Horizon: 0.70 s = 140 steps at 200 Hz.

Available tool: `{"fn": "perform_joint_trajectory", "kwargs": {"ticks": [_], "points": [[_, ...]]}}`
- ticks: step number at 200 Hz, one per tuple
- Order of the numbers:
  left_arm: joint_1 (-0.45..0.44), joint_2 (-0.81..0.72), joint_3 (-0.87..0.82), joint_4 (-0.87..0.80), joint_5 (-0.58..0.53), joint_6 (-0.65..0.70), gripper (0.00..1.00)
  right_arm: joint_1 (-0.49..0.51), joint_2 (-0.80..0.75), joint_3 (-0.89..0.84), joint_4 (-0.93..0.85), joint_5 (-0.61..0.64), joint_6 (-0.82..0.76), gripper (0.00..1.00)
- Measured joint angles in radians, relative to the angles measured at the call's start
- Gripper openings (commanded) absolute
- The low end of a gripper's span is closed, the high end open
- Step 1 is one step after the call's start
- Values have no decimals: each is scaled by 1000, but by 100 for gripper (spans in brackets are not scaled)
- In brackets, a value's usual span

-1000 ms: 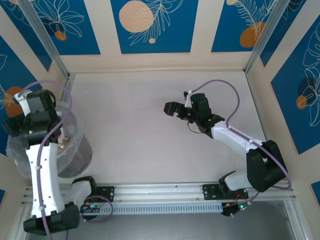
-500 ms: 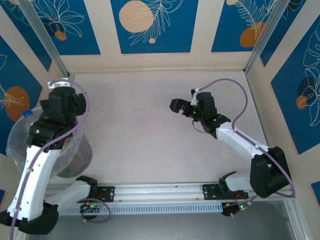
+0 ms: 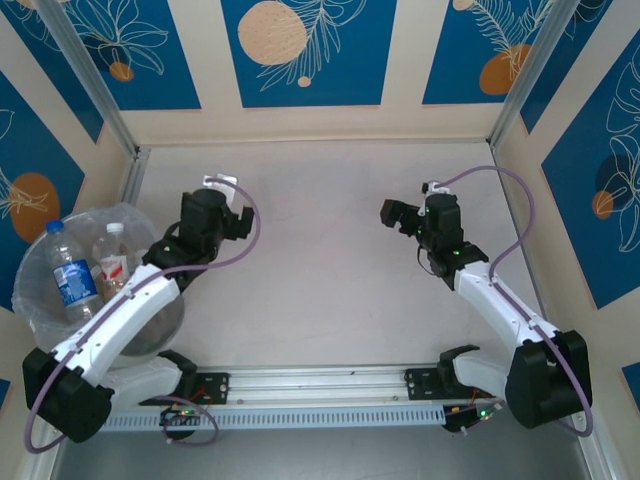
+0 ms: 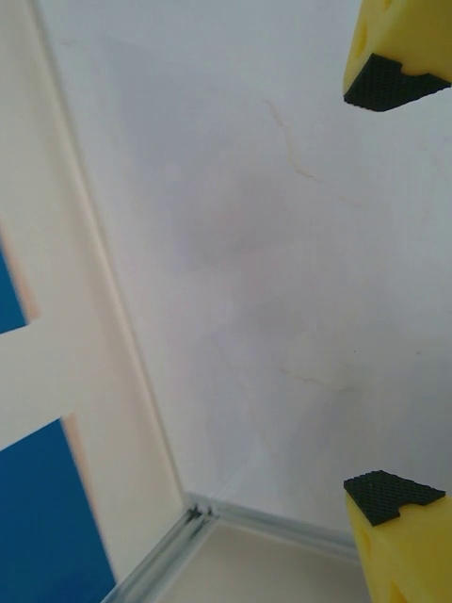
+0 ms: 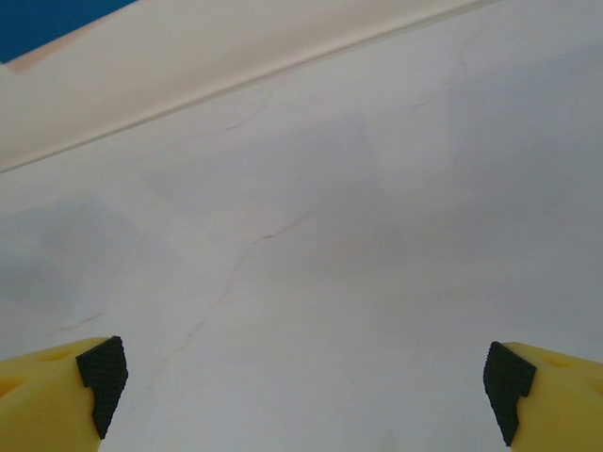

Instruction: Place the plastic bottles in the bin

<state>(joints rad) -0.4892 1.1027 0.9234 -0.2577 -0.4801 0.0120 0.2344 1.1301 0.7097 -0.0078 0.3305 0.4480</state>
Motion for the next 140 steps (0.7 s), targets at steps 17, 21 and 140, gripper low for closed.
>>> {"fn": "perform_joint_trajectory", "kwargs": {"ticks": [17,21,140], "points": [[33,6,-82,84,17,14,99,-45,-3,-32,0,24,-38,100],[45,6,-102,107,21,14,99,-58,-3,-41,3,31,-47,100],[303,250,-513,723,185,77,99,-246,248,-245,427,-124,-263,99]]}}
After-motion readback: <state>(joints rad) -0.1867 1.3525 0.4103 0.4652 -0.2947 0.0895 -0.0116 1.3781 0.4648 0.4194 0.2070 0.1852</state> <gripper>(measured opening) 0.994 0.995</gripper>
